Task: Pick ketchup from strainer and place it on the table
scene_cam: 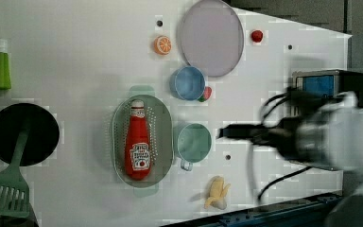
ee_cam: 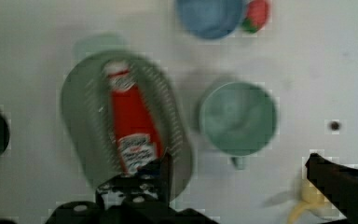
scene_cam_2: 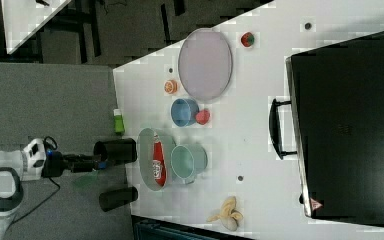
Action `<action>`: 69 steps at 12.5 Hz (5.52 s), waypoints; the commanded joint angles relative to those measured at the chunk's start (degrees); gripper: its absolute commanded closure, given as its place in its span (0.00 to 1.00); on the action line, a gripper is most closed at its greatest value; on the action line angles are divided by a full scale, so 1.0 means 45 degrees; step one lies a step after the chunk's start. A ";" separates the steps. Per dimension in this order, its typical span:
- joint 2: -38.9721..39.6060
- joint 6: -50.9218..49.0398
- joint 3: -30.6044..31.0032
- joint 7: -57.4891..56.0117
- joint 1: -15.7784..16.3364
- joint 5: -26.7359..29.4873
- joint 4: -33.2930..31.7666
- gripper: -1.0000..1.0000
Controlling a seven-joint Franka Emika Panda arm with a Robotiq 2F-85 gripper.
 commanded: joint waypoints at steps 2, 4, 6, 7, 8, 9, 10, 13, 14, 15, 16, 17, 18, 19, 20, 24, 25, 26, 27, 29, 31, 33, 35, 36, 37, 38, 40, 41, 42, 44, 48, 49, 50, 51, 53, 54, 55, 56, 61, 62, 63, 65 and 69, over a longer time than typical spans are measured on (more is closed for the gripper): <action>0.0573 0.1526 0.1446 0.0514 0.0181 0.0106 -0.0690 0.00; 0.1133 0.3284 0.1896 0.1019 0.0203 -0.0027 -0.1440 0.00; 0.1688 0.5004 0.2044 0.2062 0.0272 -0.0673 -0.2294 0.00; 0.2000 0.5714 0.2032 0.2525 0.0317 -0.1209 -0.2704 0.00; 0.2361 0.6323 0.2027 0.2940 0.0327 -0.1808 -0.3082 0.00; 0.2783 0.6900 0.2011 0.3306 0.0329 -0.2403 -0.3403 0.00; 0.3265 0.7455 0.1991 0.3600 0.0328 -0.2896 -0.3633 0.00; 0.4965 0.8815 0.1915 0.4521 0.0338 -0.3797 -0.3747 0.00; 0.5508 0.9094 0.1835 0.4719 0.0361 -0.4086 -0.3720 0.00; 0.6011 0.9332 0.1719 0.4871 0.0392 -0.4455 -0.3651 0.00; 0.6475 0.9355 0.1571 0.4882 0.0445 -0.4936 -0.3545 0.00; 0.6896 0.9399 0.1378 0.4902 0.0526 -0.5464 -0.3389 0.00; 0.7263 0.9568 0.1197 0.5012 0.0616 -0.5890 -0.3204 0.00; 0.7607 0.9808 0.1088 0.5123 0.0713 -0.6118 -0.3008 0.00; 0.7900 0.9788 0.0960 0.5315 0.0824 -0.6250 -0.2861 0.00; 0.8379 0.9772 0.0454 0.5630 0.1360 -0.6422 -0.2590 0.29; 0.8358 0.9811 0.0494 0.5629 0.1357 -0.6420 -0.2565 0.40; 0.8295 0.9670 0.0510 0.5629 0.1355 -0.6417 -0.2593 0.40; 0.8242 0.9581 0.0534 0.5628 0.1354 -0.6419 -0.2633 0.40; 0.8069 0.9512 0.0673 0.5630 0.1314 -0.6409 -0.2630 0.40; 0.7505 0.9436 0.1167 0.5628 0.1099 -0.6368 -0.2591 0.40; 0.6514 0.8667 0.1899 0.5633 0.0718 -0.6104 -0.2496 0.40; 0.5387 0.7403 0.2616 0.5632 0.0270 -0.4874 -0.2134 0.40; 0.4903 0.6673 0.2868 0.5591 0.0088 -0.3992 -0.1834 0.40; 0.4511 0.5860 0.3008 0.5456 -0.0063 -0.3086 -0.1432 0.40; 0.4227 0.4952 0.3008 0.5077 -0.0188 -0.2313 -0.0948 0.40; 0.3997 0.3098 0.2924 0.3938 -0.0530 -0.1656 0.0256 0.40; 0.4005 0.2447 0.2792 0.3555 -0.0734 -0.1651 0.0931 0.40; 0.4010 0.1862 0.2609 0.3358 -0.0954 -0.1651 0.1527 0.40; 0.4010 0.1022 0.2123 0.3241 -0.1410 -0.1652 0.2557 0.40; 0.3993 0.0461 0.0912 0.2349 -0.2322 -0.1696 0.3472 0.40; 0.3983 0.0467 0.0542 0.1688 -0.2547 -0.1706 0.3504 0.40; 0.3974 0.0467 0.0142 0.0867 -0.2769 -0.1717 0.3507 0.40; 0.3975 0.0513 -0.0278 -0.0021 -0.2976 -0.1718 0.3508 0.40; 0.3974 0.0436 -0.1222 -0.1554 -0.3293 -0.1766 0.3460 0.40; 0.3975 0.0435 -0.1705 -0.2095 -0.3390 -0.1777 0.3409 0.40; 0.3974 0.0435 -0.2140 -0.2579 -0.3431 -0.1877 0.3314 0.40; 0.3973 0.0450 -0.2506 -0.2945 -0.3447 -0.1965 0.3175 0.40; 0.3967 0.0794 -0.3405 -0.3031 -0.3463 -0.2126 0.1874 0.40; 0.3967 0.1131 -0.3461 -0.3031 -0.3463 -0.2331 0.1483 0.40; 0.3966 0.1654 -0.3517 -0.3031 -0.3466 -0.2570 0.1042 0.40; 0.3979 0.2638 -0.3620 -0.3030 -0.3466 -0.2697 0.0009 0.40; 0.4363 0.4345 -0.3991 -0.3012 -0.3469 -0.2694 -0.1670 0.40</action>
